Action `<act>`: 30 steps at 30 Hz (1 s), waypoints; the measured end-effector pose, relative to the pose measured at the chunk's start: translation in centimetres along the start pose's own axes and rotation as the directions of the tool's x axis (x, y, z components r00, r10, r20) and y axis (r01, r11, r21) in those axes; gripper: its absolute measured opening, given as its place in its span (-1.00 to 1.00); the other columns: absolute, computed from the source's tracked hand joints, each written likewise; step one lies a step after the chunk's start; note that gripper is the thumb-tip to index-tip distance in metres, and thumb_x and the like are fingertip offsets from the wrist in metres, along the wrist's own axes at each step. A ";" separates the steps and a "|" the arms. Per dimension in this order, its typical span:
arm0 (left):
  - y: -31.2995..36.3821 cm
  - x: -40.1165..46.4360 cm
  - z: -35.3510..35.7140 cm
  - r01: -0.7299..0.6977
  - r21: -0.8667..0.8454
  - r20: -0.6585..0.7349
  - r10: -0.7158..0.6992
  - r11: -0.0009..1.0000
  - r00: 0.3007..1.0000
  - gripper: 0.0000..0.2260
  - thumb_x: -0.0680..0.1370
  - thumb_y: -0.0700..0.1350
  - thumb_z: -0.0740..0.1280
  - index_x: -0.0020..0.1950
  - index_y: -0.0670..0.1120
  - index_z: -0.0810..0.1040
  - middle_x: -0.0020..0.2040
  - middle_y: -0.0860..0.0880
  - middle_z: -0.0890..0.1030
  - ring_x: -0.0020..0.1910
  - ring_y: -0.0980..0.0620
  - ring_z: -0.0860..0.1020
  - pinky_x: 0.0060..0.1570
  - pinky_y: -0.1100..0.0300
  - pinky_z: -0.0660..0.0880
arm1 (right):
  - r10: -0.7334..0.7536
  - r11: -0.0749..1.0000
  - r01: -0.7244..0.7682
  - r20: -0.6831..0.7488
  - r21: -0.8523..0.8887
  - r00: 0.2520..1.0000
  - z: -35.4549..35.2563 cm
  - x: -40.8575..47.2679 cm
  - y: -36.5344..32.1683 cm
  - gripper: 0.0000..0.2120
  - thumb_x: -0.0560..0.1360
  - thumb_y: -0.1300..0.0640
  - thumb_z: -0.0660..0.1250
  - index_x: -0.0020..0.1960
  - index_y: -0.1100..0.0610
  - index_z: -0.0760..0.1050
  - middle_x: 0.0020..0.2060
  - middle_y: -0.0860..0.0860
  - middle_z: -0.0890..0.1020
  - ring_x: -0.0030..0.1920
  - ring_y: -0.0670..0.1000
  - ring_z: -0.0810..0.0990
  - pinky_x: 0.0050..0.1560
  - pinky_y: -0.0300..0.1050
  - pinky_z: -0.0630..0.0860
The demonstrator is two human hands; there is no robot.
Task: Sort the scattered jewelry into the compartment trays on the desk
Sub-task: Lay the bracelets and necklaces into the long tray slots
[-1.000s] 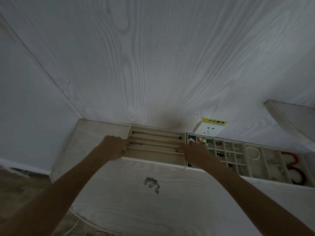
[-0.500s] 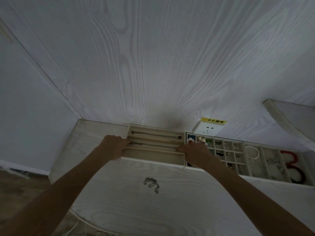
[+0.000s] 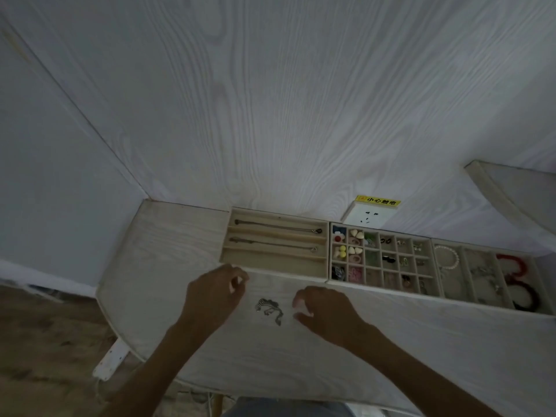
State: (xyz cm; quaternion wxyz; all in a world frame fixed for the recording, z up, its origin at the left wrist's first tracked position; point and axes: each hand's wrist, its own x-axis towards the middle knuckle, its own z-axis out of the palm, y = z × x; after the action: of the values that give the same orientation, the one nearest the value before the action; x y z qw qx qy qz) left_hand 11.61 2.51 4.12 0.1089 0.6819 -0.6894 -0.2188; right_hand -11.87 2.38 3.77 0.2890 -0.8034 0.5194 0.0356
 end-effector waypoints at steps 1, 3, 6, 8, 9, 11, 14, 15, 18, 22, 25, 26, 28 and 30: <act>-0.2 -0.8 1.2 -0.003 -0.037 0.061 0.006 0.999 0.998 -0.88 0.54 -0.01 0.30 0.04 0.18 0.55 -0.05 0.20 0.54 -0.07 0.19 0.53 -0.12 0.30 0.43 | 0.036 0.999 -0.036 0.005 0.034 0.999 1.1 -0.1 -0.2 -0.75 0.52 -0.05 0.26 0.15 0.01 0.48 0.03 -0.04 0.55 0.05 -0.01 0.51 -0.10 -0.23 0.24; -0.1 -1.9 3.2 0.000 -0.120 0.140 0.017 0.993 0.990 -0.82 0.53 0.01 0.32 0.13 0.14 0.54 0.07 0.19 0.52 0.06 0.18 0.50 0.00 0.26 0.45 | 0.111 0.984 -0.107 -0.022 0.142 0.994 3.1 -0.2 -0.7 -0.75 0.49 -0.04 0.30 0.11 0.04 0.47 -0.04 -0.08 0.52 0.02 -0.03 0.51 -0.13 -0.23 0.25; 0.4 -2.5 4.9 0.080 -0.183 0.135 -0.056 0.980 0.989 -0.74 0.48 0.06 0.38 0.15 0.10 0.51 0.04 0.19 0.50 0.01 0.19 0.48 -0.01 0.28 0.43 | 0.174 0.957 -0.144 -0.100 0.252 0.980 5.1 -0.1 -1.5 -0.77 0.48 -0.03 0.32 0.05 0.07 0.44 -0.13 -0.12 0.45 -0.11 -0.06 0.49 -0.17 -0.21 0.31; 0.6 -2.6 5.4 0.135 -0.188 0.090 -0.120 0.973 0.989 -0.77 0.49 0.04 0.38 0.13 0.09 0.51 -0.01 0.19 0.50 -0.05 0.19 0.49 -0.05 0.25 0.44 | 0.149 0.960 -0.108 -0.144 0.260 0.978 5.3 0.2 -1.7 -0.82 0.51 0.01 0.28 0.02 0.10 0.43 -0.11 -0.06 0.52 -0.10 -0.01 0.55 -0.16 -0.15 0.41; 0.7 -2.7 5.7 0.158 -0.183 0.065 -0.148 0.970 0.987 -0.81 0.50 0.02 0.36 0.10 0.09 0.52 -0.01 0.17 0.51 -0.05 0.17 0.50 -0.05 0.23 0.45 | 0.127 0.963 -0.082 -0.164 0.258 0.978 5.2 0.4 -1.9 -0.84 0.53 0.03 0.25 0.02 0.11 0.44 -0.07 -0.03 0.55 -0.09 0.02 0.57 -0.14 -0.12 0.46; 0.8 -2.7 6.1 0.200 -0.184 0.032 -0.197 0.962 0.980 -0.88 0.52 -0.02 0.34 0.05 0.08 0.54 -0.02 0.15 0.54 -0.01 0.15 0.52 -0.04 0.22 0.44 | 0.068 0.976 -0.026 -0.189 0.218 0.980 4.4 1.3 -2.4 -0.81 0.55 0.04 0.21 0.12 0.09 0.45 0.02 -0.01 0.54 -0.06 0.04 0.58 -0.11 -0.11 0.48; 0.7 -2.6 6.5 0.241 -0.229 0.058 -0.234 0.943 0.970 -0.92 0.51 -0.02 0.36 -0.04 0.14 0.52 -0.09 0.19 0.52 0.00 0.15 0.52 -0.08 0.30 0.39 | -0.009 0.990 0.028 -0.138 0.139 0.990 3.5 2.8 -3.1 -0.77 0.56 0.02 0.19 0.18 0.03 0.45 0.06 -0.01 0.52 -0.01 0.05 0.56 -0.12 -0.11 0.41; 0.6 -2.6 6.5 0.248 -0.239 0.076 -0.236 0.939 0.969 -0.91 0.50 -0.01 0.37 -0.06 0.16 0.49 -0.11 0.20 0.50 -0.01 0.15 0.52 -0.10 0.32 0.37 | -0.033 0.993 0.046 -0.114 0.110 0.993 3.4 3.2 -3.3 -0.79 0.56 0.03 0.19 0.15 0.05 0.46 0.04 0.00 0.52 -0.01 0.07 0.55 -0.14 -0.10 0.38; 0.1 -2.6 6.7 0.254 -0.239 0.103 -0.236 0.937 0.966 -0.90 0.49 0.01 0.38 -0.08 0.16 0.47 -0.13 0.20 0.49 -0.06 0.17 0.49 -0.13 0.33 0.34 | -0.069 0.996 0.074 -0.081 0.059 0.994 3.9 3.9 -3.6 -0.83 0.55 0.07 0.21 0.08 0.10 0.45 0.01 0.04 0.52 -0.03 0.12 0.55 -0.20 -0.10 0.31; -0.3 -2.1 5.9 0.285 -0.297 0.194 -0.234 0.912 0.953 -0.92 0.50 0.03 0.38 -0.12 0.20 0.50 -0.14 0.24 0.51 -0.13 0.21 0.50 -0.14 0.34 0.36 | -0.082 0.991 0.094 -0.119 0.097 0.990 4.0 3.9 -3.6 -0.85 0.52 0.09 0.25 0.03 0.13 0.50 -0.03 0.05 0.56 -0.05 0.12 0.57 -0.20 -0.10 0.35; -0.6 -1.5 5.3 0.292 -0.424 0.254 -0.197 0.857 0.947 -0.79 0.48 -0.06 0.42 -0.26 0.24 0.52 -0.23 0.25 0.57 -0.18 0.25 0.55 -0.13 0.35 0.43 | -0.114 0.986 0.132 -0.164 0.099 0.980 2.9 3.5 -3.7 -0.83 0.50 0.05 0.29 -0.02 0.12 0.57 -0.08 0.05 0.61 -0.09 0.10 0.59 -0.15 -0.08 0.42; -0.6 -1.4 4.9 0.283 -0.453 0.273 -0.171 0.846 0.947 -0.75 0.48 -0.12 0.43 -0.28 0.23 0.53 -0.29 0.28 0.58 -0.22 0.29 0.56 -0.14 0.39 0.44 | -0.148 0.983 0.163 -0.170 0.080 0.974 2.3 3.5 -3.8 -0.82 0.49 0.04 0.31 -0.02 0.13 0.59 -0.09 0.07 0.62 -0.10 0.12 0.60 -0.15 -0.07 0.43; -0.3 -1.3 4.0 0.263 -0.489 0.312 -0.114 0.832 0.943 -0.71 0.49 -0.19 0.41 -0.30 0.19 0.56 -0.42 0.35 0.56 -0.29 0.40 0.56 -0.21 0.50 0.41 | -0.230 0.973 0.227 -0.139 -0.031 0.963 1.2 3.3 -3.8 -0.78 0.50 0.02 0.30 0.01 0.13 0.61 -0.10 0.08 0.63 -0.11 0.13 0.60 -0.14 -0.05 0.41; 0.2 -1.3 2.7 0.260 -0.518 0.345 -0.079 0.815 0.935 -0.76 0.51 -0.13 0.38 -0.32 0.15 0.58 -0.43 0.36 0.57 -0.32 0.42 0.54 -0.27 0.52 0.41 | -0.266 0.959 0.252 -0.105 -0.132 0.958 0.2 2.8 -3.6 -0.74 0.53 -0.03 0.25 0.03 0.09 0.63 -0.12 0.05 0.62 -0.11 0.10 0.59 -0.16 -0.08 0.37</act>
State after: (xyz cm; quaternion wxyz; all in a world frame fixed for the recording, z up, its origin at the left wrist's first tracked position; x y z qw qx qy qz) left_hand 10.30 4.16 2.00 0.1732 0.6374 -0.5398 -0.5219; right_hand -7.46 1.27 4.09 0.2112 -0.8809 0.4231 -0.0212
